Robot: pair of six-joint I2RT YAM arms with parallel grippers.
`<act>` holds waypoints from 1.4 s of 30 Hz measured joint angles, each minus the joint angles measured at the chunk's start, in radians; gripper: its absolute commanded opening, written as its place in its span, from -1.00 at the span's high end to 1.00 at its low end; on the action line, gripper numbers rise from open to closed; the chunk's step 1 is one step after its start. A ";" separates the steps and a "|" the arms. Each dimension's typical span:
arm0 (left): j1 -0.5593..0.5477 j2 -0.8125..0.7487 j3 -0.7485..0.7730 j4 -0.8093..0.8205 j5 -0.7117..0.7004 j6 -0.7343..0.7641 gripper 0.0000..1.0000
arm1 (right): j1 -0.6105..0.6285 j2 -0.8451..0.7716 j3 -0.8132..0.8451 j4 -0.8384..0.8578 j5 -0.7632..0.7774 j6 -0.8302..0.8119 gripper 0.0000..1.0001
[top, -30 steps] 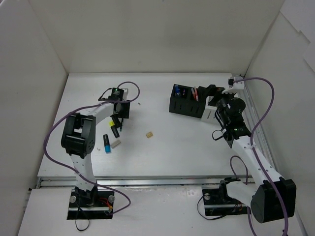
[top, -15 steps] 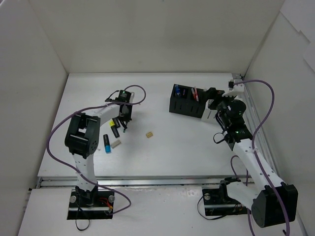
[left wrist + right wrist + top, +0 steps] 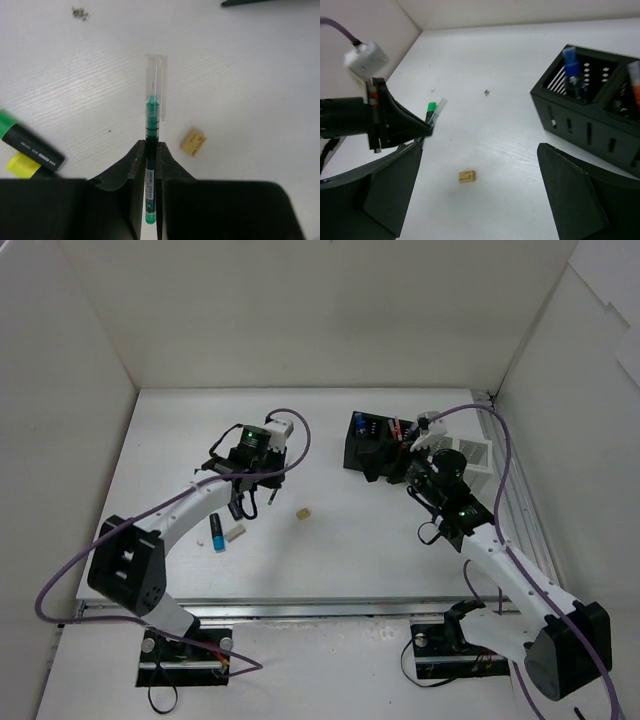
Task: Sort the stationery into containers
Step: Pick up the pen from the center of the board, then place the pen in the storage box.
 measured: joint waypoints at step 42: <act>-0.097 -0.186 -0.068 0.166 0.181 0.036 -0.99 | 0.345 0.507 0.251 0.148 0.350 0.318 1.00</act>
